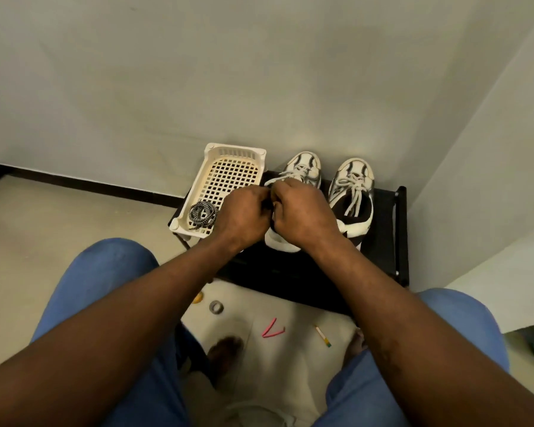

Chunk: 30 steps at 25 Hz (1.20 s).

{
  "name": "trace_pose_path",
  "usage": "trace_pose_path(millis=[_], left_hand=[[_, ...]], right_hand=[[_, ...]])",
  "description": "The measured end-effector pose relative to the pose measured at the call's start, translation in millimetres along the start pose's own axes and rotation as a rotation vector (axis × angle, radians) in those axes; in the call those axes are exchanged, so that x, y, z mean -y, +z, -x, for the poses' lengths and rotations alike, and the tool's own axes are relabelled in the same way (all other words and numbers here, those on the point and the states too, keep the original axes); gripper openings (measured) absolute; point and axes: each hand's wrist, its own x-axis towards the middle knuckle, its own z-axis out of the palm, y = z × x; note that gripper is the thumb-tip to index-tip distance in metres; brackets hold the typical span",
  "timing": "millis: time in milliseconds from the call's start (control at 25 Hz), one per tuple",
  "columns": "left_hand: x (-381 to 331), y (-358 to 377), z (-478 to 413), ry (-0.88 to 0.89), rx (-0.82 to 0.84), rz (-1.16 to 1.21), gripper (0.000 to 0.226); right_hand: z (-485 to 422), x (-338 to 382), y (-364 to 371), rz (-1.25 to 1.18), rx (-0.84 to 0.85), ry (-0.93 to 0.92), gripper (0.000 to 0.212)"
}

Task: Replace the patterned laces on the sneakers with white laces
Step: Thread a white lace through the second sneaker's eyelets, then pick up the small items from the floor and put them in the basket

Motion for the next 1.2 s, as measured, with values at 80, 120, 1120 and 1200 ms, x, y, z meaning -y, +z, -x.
trace_pose_path(millis=[80,120,1120,1200], left_hand=[[0.3,-6.7,5.0,-0.001,0.008,-0.002,0.019],[2.2,-8.7,7.6,-0.002,0.03,-0.011,0.024],[254.5,147.6,166.2,-0.539,0.624,-0.188,0.017],[274.0,167.1,170.9,-0.671,0.646,-0.155,0.021]], right_hand=[[3.1,10.1,1.9,-0.028,-0.018,0.01,0.015],[3.8,13.1,3.4,-0.043,-0.005,0.022,0.013],[64.5,32.0,280.2,0.111,0.725,0.079,0.029],[68.1,23.9,306.0,0.12,0.752,0.112,0.026]])
